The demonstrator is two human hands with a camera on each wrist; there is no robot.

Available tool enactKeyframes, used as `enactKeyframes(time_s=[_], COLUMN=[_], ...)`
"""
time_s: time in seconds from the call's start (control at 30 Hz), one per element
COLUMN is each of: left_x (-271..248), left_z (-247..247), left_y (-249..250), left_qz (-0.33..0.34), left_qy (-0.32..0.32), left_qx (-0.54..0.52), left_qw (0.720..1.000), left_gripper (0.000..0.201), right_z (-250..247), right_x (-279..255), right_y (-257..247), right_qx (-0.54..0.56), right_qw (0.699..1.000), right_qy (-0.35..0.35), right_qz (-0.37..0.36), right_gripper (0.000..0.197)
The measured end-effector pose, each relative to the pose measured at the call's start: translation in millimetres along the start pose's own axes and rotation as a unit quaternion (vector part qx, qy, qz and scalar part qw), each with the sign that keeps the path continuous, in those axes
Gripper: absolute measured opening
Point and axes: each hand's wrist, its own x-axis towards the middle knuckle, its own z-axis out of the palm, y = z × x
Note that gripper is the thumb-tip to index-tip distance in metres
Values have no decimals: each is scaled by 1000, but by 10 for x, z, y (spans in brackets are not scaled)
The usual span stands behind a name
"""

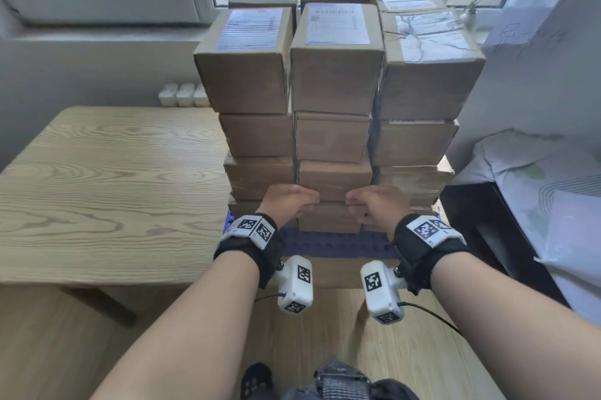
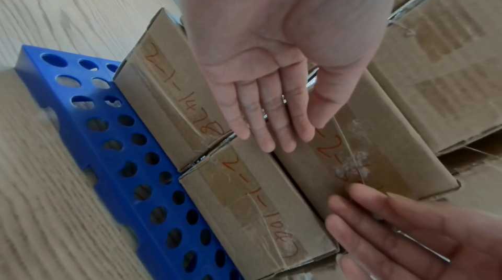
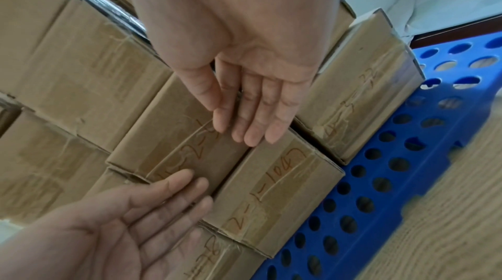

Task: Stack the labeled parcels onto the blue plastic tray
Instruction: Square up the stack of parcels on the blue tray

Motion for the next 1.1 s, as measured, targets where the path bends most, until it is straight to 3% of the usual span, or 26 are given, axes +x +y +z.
enactKeyframes(time_s=[0.27, 0.43, 0.6, 0.7, 0.9, 1.1], left_x=[6, -46, -85, -58, -40, -104], left_z=[-43, -285, -530, -604, -657, -303], left_y=[-64, -203, -165, -114, -75, 79], left_qz=[0, -17, 8, 7, -7, -38], left_qy=[25, 98, 149, 139, 108, -24], left_qx=[34, -1, -49, -45, -25, 34], left_qw=[999, 995, 988, 989, 994, 998], left_gripper=[19, 11, 15, 7, 21, 16], right_z=[19, 198, 552, 664, 647, 357], right_x=[-8, -40, -32, 1, 38, -18], right_y=[12, -69, -181, -185, -157, -126], right_qx=[-25, -67, -77, -76, -81, -69], right_qw=[1000, 995, 990, 990, 990, 994], right_qy=[-8, -70, -111, -113, -110, -81], right_qz=[-8, -27, -42, -40, -38, -31], right_gripper=[16, 26, 29, 30, 30, 25])
